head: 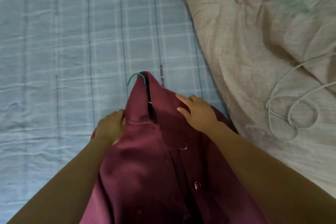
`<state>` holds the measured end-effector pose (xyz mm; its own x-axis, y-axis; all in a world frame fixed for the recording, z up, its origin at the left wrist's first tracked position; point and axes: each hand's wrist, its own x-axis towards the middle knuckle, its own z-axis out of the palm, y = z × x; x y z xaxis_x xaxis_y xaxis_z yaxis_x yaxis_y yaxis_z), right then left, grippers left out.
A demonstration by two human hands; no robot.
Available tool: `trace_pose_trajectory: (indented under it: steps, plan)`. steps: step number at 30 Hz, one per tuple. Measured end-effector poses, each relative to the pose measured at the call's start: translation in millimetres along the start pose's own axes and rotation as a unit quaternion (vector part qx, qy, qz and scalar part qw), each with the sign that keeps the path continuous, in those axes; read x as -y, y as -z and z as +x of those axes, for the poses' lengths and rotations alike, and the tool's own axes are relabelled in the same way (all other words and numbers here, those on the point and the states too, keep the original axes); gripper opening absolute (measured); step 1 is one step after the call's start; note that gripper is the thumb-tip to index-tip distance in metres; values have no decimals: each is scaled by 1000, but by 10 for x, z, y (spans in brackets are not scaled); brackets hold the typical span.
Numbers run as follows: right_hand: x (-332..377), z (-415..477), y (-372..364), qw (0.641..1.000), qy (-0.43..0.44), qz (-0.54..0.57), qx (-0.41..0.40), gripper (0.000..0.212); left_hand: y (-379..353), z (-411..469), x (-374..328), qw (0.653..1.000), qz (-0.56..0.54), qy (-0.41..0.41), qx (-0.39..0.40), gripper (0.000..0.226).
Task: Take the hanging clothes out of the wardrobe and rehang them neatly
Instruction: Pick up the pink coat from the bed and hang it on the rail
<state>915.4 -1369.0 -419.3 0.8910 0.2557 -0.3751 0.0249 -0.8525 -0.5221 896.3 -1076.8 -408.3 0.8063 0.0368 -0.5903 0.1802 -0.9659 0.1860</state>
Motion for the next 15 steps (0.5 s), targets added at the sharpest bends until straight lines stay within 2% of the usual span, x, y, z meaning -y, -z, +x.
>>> trace_pose_trajectory:
  steps: [4,9,13,15]
  plan:
    - [197,-267,125,999,-14,37,10,40,140,-389,-50,996,-70,-30,-36,37]
    - [610,-800,342,993,-4,81,-83,44,525,-1035,19,976,-166,-87,-107,25]
    - [1023,-1266,514,988,16,79,-132,28,756,-1666,178,950,-233,-104,-180,5]
    - [1276,-1507,541,984,38,81,-154,26,815,-2022,314,936,-266,-107,-206,11]
